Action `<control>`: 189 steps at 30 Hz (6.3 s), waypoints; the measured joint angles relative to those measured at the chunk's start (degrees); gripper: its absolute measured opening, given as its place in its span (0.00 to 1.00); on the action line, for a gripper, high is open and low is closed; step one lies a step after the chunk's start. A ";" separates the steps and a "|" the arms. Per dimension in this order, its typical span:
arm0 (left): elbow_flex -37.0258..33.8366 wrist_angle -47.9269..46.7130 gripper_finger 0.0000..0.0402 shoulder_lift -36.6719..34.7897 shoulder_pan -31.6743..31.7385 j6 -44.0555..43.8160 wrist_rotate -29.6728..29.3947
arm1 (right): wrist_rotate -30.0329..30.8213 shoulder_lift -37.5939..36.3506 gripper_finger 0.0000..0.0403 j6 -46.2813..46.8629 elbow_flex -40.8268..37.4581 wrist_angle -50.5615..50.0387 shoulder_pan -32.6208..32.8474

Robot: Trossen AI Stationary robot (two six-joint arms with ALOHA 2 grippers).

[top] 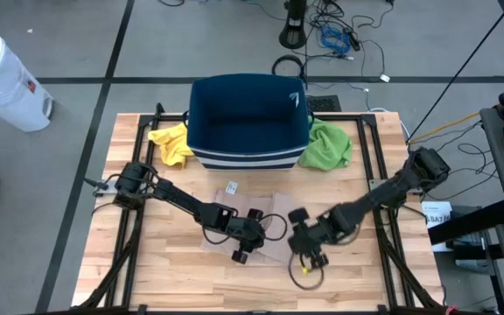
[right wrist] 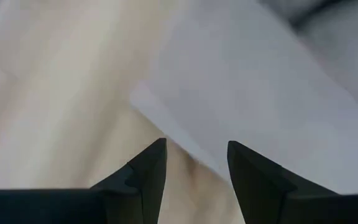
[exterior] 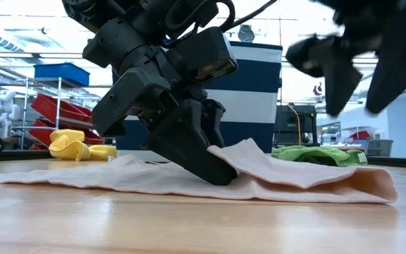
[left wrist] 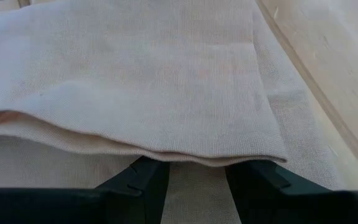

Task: Fold towel
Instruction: Fold the brown towel

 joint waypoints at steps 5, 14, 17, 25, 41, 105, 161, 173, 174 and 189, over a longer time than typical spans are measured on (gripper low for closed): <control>0.00 0.29 0.39 0.00 0.00 -0.02 0.00 | 7.68 1.97 0.39 1.36 0.00 10.20 4.44; 0.00 0.90 0.39 0.07 0.00 -0.48 -0.15 | 9.15 11.82 0.39 5.69 1.22 14.55 5.91; 0.00 0.92 0.39 0.07 0.00 -0.48 -0.15 | 9.62 13.23 0.39 7.20 2.50 13.72 6.31; 0.00 0.98 0.39 0.07 0.00 -0.52 -0.13 | 12.00 17.07 0.39 7.50 3.30 13.16 7.06; -0.02 0.99 0.39 0.04 -0.13 -1.57 -0.11 | 14.04 16.96 0.23 8.31 4.11 8.89 7.44; 0.00 0.87 0.39 -0.02 -0.39 -1.90 -0.13 | 18.80 16.13 0.00 18.75 4.09 3.02 12.03; 0.00 -0.05 0.39 -0.02 -0.26 -2.97 -0.04 | 22.44 15.96 0.27 18.20 4.09 6.04 14.56; 0.00 0.00 0.39 -0.02 -0.26 -2.97 -0.09 | 22.60 17.71 0.16 18.25 4.15 5.73 13.30; 0.00 0.00 0.39 -0.02 -0.26 -2.97 -0.06 | 22.58 17.72 0.13 18.23 4.15 5.66 13.28; 0.00 0.00 0.39 0.00 -0.26 -2.93 -0.08 | 23.05 17.77 0.00 19.35 4.15 3.61 14.31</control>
